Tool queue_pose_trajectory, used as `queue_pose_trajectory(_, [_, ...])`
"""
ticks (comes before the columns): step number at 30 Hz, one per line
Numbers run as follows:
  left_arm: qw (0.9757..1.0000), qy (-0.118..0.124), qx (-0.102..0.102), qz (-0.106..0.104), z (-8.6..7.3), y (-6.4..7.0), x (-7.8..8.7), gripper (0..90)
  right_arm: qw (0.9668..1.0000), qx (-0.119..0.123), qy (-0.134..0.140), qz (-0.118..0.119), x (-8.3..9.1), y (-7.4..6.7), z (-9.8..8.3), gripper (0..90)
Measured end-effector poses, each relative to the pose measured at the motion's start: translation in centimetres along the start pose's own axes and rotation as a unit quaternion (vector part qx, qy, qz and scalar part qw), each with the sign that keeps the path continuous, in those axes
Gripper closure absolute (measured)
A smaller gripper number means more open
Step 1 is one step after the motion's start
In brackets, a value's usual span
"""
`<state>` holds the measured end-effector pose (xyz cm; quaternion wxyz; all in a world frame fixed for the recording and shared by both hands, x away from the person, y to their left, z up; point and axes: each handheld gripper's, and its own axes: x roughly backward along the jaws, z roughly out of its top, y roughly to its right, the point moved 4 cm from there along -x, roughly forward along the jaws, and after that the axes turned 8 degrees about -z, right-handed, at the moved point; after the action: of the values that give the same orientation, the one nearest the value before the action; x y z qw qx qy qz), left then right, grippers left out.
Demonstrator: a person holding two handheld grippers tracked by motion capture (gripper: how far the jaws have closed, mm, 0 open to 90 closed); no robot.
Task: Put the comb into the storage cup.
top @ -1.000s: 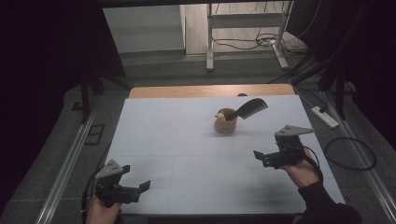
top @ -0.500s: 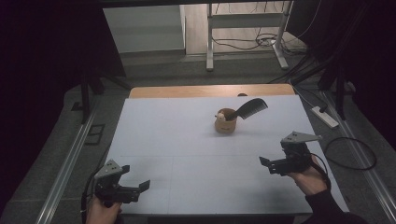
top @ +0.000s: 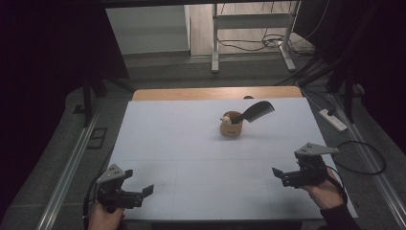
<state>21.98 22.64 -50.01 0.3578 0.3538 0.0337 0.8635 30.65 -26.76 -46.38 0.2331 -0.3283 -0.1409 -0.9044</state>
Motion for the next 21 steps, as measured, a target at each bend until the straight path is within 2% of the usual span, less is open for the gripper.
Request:
queue_pose_trajectory(10, [1.0000,0.000,-0.001,0.001,0.0,0.0,0.0,0.0,1.0000,-0.005,-0.003,0.000,1.1,0.3,-1.4,0.5])
queue_pose_trajectory(21, [1.0000,0.000,-0.001,0.000,0.0,0.0,0.0,0.0,0.9999,-0.011,-0.007,-0.010,2.1,0.6,-2.7,0.0])
